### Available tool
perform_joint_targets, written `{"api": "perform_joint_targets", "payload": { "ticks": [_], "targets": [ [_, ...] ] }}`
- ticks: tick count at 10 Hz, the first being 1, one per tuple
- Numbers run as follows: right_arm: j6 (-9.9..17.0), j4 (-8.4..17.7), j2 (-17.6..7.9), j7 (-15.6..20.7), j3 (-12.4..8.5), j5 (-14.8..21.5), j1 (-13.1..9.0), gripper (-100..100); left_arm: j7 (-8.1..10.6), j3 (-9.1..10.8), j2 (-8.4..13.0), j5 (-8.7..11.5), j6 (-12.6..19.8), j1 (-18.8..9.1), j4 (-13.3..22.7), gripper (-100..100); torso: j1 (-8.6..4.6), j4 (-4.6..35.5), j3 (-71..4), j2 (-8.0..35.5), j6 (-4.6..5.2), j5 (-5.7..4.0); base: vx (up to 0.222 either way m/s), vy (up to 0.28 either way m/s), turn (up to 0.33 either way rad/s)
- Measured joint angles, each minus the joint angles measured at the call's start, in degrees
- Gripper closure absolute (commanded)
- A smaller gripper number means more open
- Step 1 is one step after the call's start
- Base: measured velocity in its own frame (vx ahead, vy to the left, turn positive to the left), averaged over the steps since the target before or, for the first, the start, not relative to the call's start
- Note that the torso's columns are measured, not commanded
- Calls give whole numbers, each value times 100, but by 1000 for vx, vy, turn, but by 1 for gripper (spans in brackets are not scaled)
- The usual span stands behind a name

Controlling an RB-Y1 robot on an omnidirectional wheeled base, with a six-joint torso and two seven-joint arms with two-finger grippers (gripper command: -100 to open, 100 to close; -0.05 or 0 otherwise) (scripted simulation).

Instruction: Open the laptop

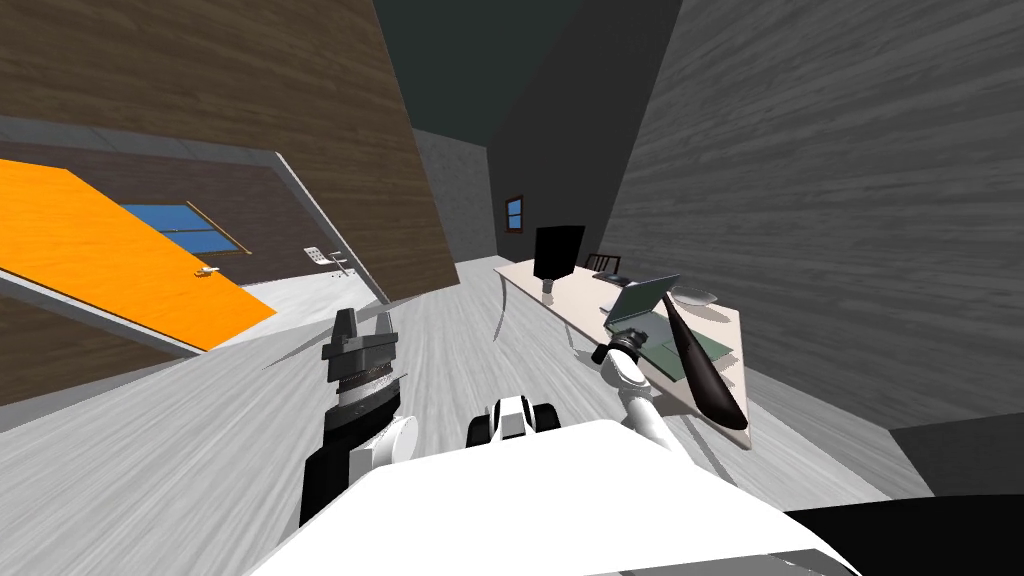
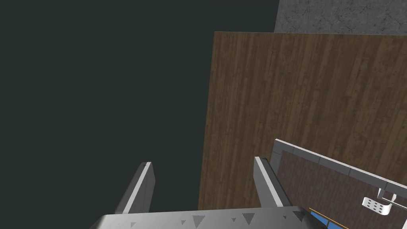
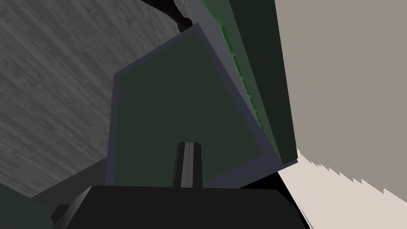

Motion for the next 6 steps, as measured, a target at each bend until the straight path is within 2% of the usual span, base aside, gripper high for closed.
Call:
{"api": "perform_joint_targets", "payload": {
  "ticks": [1,2,4,5,6],
  "targets": [
    [46,-27,5,189,4,121,12,100,0,0,0,0,0,0,0,0,-10,-1,-3,-4,2,-3,0,0,0],
    [59,-17,5,331,10,193,11,100,0,1,0,0,0,0,0,0,-13,-2,-4,-5,3,-4,-4,38,-185],
    [366,122,-132,654,147,533,-183,100,0,0,0,0,0,0,0,0,8,0,0,1,2,3,-12,41,-57],
    [470,90,-135,831,161,697,-164,100,0,0,0,0,0,0,0,0,-1,0,1,1,0,0,-7,9,16],
    [518,77,-126,1032,167,841,-181,100,0,0,0,0,0,0,0,0,-10,-1,-2,-2,1,-3,-17,43,-188]
  ]
}}
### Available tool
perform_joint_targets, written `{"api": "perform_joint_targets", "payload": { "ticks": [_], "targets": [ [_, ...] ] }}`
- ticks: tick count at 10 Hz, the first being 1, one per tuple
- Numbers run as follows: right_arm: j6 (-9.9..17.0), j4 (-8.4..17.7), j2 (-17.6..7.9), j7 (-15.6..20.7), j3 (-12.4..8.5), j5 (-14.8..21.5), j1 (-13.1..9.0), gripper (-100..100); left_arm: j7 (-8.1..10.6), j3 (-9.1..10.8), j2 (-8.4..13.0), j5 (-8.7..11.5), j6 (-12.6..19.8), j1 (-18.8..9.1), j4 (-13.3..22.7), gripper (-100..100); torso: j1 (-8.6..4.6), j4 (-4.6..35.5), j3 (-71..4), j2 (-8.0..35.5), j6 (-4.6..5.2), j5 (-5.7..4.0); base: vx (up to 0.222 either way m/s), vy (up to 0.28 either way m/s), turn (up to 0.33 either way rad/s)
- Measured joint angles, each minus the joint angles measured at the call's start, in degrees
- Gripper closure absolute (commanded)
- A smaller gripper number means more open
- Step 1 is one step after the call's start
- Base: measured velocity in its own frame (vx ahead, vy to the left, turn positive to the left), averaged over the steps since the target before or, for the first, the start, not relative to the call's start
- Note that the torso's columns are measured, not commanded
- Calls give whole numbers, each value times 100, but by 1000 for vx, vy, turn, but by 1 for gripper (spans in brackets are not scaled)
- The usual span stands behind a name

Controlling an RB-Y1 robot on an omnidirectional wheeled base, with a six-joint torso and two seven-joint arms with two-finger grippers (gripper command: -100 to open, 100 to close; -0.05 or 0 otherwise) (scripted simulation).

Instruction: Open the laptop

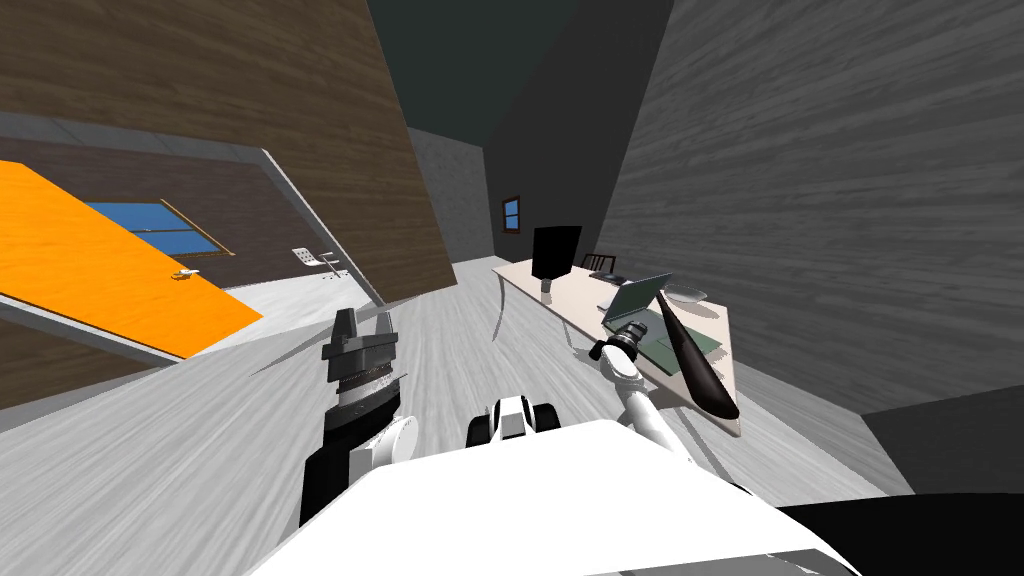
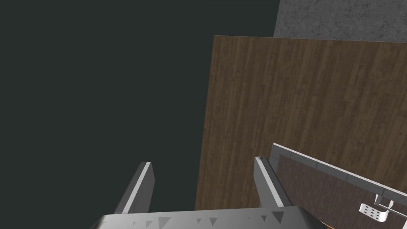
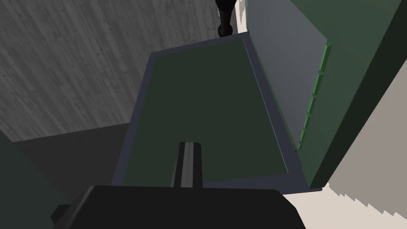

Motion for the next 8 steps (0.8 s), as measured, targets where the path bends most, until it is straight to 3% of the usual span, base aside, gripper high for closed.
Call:
{"api": "perform_joint_targets", "payload": {
  "ticks": [2,4,6,8],
  "targets": [
    [306,237,-174,255,150,381,-206,100,0,0,0,0,0,0,0,0,14,0,0,0,-1,4,-11,40,-51],
    [476,178,-163,544,171,740,-193,100,0,0,0,0,0,0,0,0,-1,-1,-2,-2,1,0,-2,3,7],
    [479,132,-156,844,166,837,-165,100,0,0,0,0,0,0,0,0,2,-1,-1,-2,1,0,-4,16,-97],
    [777,184,-268,1142,309,1180,-273,100,0,0,0,0,0,0,0,0,21,1,3,5,-1,6,-17,41,-52]
  ]
}}
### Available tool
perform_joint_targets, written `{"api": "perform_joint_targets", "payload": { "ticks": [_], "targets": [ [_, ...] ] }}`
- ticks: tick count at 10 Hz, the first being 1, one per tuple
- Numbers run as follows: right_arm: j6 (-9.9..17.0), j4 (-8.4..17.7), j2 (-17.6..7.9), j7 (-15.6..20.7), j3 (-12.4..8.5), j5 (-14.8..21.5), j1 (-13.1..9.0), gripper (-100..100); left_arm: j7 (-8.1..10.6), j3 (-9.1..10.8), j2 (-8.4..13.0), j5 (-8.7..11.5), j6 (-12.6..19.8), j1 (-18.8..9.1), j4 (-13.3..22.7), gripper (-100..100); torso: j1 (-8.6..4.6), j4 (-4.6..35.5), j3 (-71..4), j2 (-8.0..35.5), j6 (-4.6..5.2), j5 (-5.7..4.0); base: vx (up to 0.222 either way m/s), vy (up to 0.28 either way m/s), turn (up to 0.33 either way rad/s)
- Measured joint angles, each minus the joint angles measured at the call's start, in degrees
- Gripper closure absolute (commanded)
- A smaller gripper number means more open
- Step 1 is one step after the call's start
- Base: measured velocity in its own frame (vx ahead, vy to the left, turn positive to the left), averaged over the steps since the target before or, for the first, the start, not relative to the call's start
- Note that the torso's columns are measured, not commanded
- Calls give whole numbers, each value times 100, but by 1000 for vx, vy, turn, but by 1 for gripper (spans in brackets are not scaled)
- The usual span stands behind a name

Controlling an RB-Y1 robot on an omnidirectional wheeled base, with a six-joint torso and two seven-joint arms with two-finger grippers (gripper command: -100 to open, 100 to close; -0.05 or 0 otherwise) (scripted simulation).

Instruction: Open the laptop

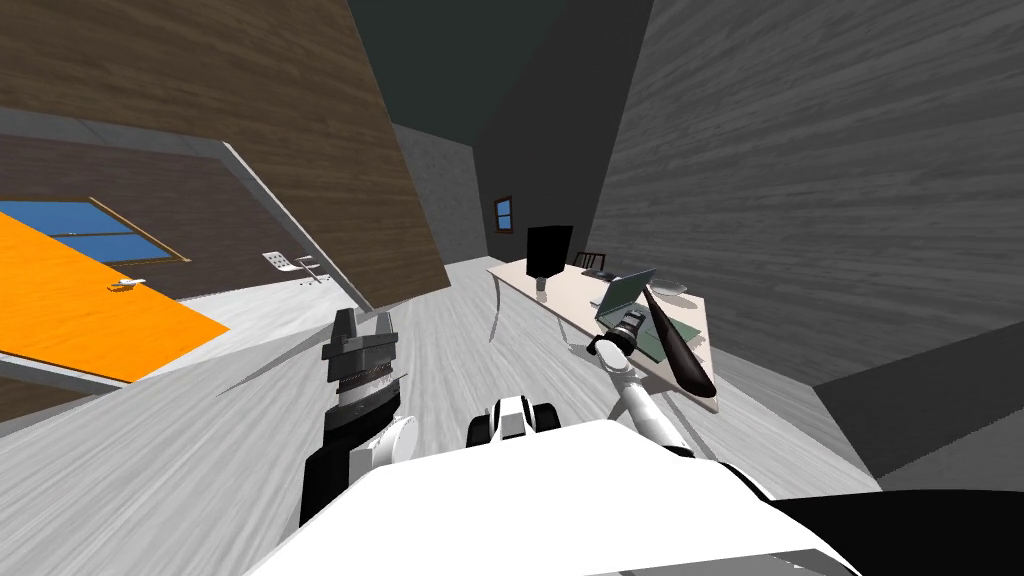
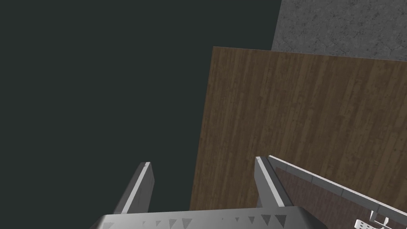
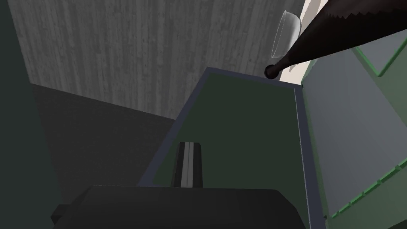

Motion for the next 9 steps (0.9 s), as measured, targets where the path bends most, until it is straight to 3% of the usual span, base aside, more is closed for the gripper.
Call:
{"api": "perform_joint_targets", "payload": {
  "ticks": [3,4,9],
  "targets": [
    [173,40,-19,491,20,372,-67,100,0,0,1,0,0,0,0,0,-24,-3,-5,-9,3,-8,-2,4,8],
    [174,43,-20,516,20,377,-69,-100,0,0,1,0,0,0,0,0,-19,-3,-5,-8,2,-6,-24,-34,50],
    [-420,194,-383,163,307,-49,-382,-100,0,1,1,0,0,0,0,0,-6,-2,-4,-7,2,-2,-55,-77,56]
  ]
}}
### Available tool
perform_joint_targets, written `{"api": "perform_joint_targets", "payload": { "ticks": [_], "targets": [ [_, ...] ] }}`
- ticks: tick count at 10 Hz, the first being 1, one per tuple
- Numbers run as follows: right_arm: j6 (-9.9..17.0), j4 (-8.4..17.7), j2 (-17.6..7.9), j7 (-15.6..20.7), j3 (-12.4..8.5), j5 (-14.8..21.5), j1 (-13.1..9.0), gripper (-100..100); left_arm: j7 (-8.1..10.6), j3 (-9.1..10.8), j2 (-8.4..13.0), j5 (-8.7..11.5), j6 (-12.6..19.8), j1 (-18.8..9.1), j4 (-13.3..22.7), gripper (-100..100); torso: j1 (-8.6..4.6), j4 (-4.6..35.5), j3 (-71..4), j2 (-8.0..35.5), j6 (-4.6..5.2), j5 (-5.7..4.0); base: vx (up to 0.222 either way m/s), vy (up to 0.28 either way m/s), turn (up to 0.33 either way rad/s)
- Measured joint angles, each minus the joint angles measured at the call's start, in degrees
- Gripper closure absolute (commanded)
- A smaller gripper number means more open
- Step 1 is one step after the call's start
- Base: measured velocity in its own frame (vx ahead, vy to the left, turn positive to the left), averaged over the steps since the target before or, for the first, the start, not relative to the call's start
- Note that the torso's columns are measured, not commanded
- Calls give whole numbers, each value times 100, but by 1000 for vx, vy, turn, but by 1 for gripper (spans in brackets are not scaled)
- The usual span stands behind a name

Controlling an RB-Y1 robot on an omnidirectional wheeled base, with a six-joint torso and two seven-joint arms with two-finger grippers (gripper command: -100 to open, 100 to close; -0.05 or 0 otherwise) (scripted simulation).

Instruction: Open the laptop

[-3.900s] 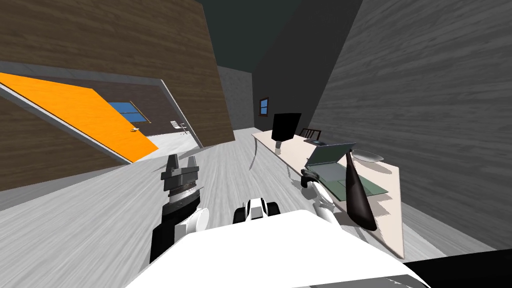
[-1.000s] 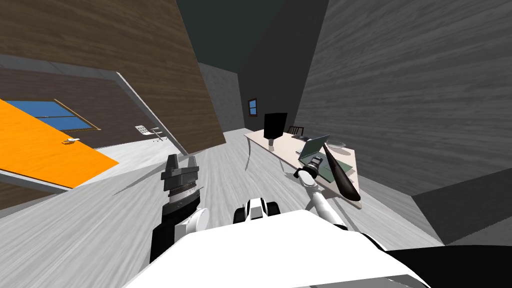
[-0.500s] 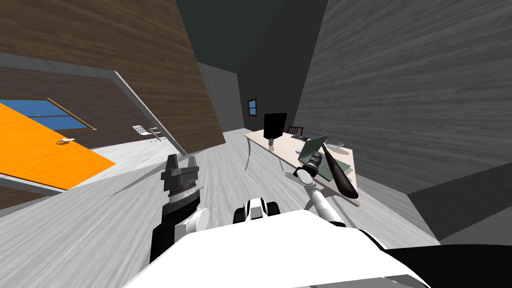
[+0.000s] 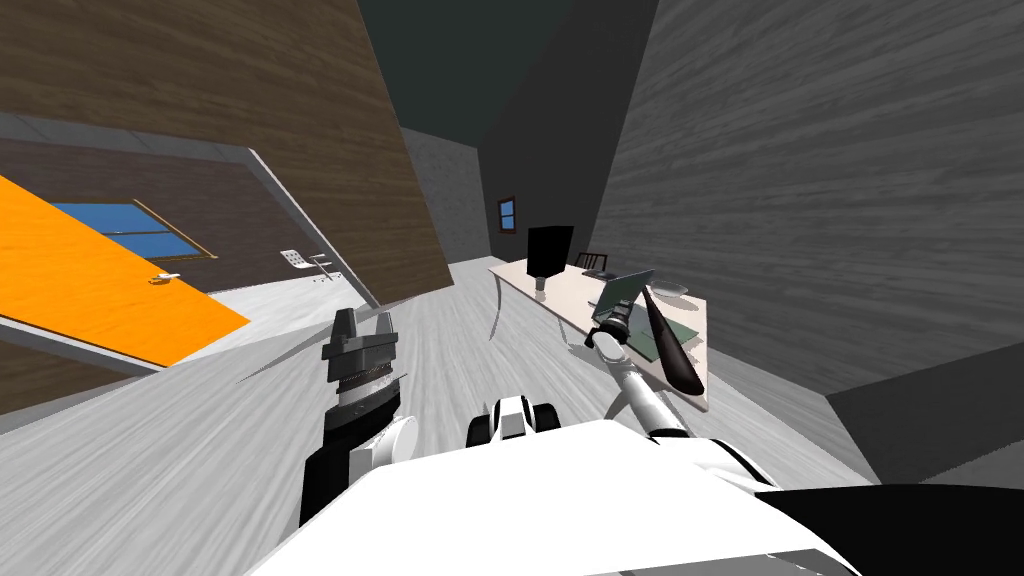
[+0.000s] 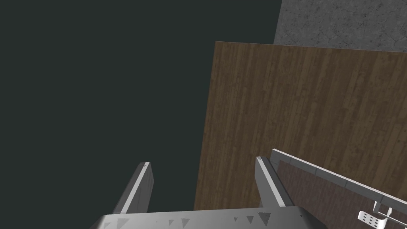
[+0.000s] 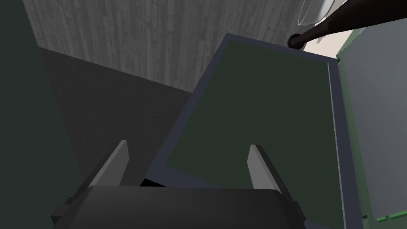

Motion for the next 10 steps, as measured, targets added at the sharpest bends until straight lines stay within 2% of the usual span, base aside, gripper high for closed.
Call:
{"api": "perform_joint_targets", "payload": {
  "ticks": [5,7,10],
  "targets": [
    [-758,268,-438,-533,392,-555,-413,-100,0,0,0,0,0,0,0,0,-10,1,3,4,0,-3,-73,-93,62],
    [-1136,263,-583,-543,481,-929,-615,-100,0,0,0,0,0,0,0,0,-2,1,1,1,0,0,-59,-69,37],
    [-1424,537,-797,-923,680,-1066,-815,-100,0,0,0,0,0,0,0,0,-5,0,0,2,-1,-1,-49,-48,49]
  ]
}}
